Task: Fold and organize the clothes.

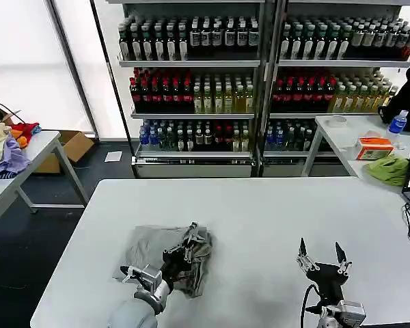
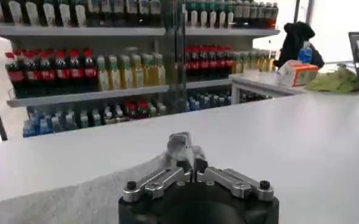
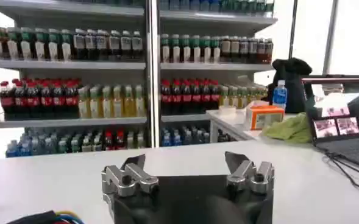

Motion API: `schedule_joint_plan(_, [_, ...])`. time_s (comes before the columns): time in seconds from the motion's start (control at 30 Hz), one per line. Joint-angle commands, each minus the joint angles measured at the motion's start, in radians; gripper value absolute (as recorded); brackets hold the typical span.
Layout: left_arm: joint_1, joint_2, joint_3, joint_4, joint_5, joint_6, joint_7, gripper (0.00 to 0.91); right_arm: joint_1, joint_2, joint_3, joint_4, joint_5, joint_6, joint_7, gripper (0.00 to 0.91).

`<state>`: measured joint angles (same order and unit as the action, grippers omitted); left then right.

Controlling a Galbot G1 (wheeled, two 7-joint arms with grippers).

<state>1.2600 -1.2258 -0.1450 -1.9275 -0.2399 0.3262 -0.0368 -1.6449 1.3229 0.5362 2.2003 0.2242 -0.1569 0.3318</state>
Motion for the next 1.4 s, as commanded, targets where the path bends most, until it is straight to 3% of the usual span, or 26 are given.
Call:
schedule_joint_plan(0.03, [-0.003, -0.021, 0.018, 0.05, 0.001, -0.009, 0.001, 0.907, 0.003, -0.002, 0.0, -0.001, 0.0, -0.001, 0.0, 0.907])
schedule_joint_plan(0.23, [0.004, -0.037, 0.043, 0.027, -0.128, -0.055, -0.011, 0.907, 0.008, 0.001, -0.01, -0.006, -0.004, 0.0, 0.0, 0.907])
schedule_joint_plan(0.4, [0.005, -0.053, 0.054, -0.104, -0.464, -0.052, -0.065, 0.907, 0.016, 0.0, -0.014, -0.011, -0.004, 0.002, 0.001, 0.907])
schedule_joint_plan(0.5, [0.0, -0.053, 0.024, -0.187, -0.525, -0.053, -0.107, 0.907, 0.029, -0.01, -0.023, -0.015, -0.002, -0.001, 0.002, 0.907])
schedule_joint_plan(0.73, [0.019, 0.097, -0.229, -0.218, -0.439, -0.01, -0.163, 0.907, 0.071, -0.05, -0.068, -0.024, 0.014, -0.003, -0.006, 0.907])
schedule_joint_plan(0.93, [0.145, 0.209, -0.43, -0.141, -0.339, -0.008, -0.086, 0.907, 0.091, -0.064, -0.099, -0.038, 0.021, -0.003, -0.01, 0.907])
schedule_joint_plan(1.1, [0.218, 0.201, -0.464, -0.095, -0.31, -0.018, -0.041, 0.907, 0.093, -0.069, -0.102, -0.047, 0.027, 0.002, -0.011, 0.907])
schedule_joint_plan(1.4, [0.218, 0.166, -0.429, -0.015, -0.306, -0.022, -0.004, 0.907, 0.08, -0.068, -0.098, -0.034, 0.029, 0.006, -0.01, 0.907])
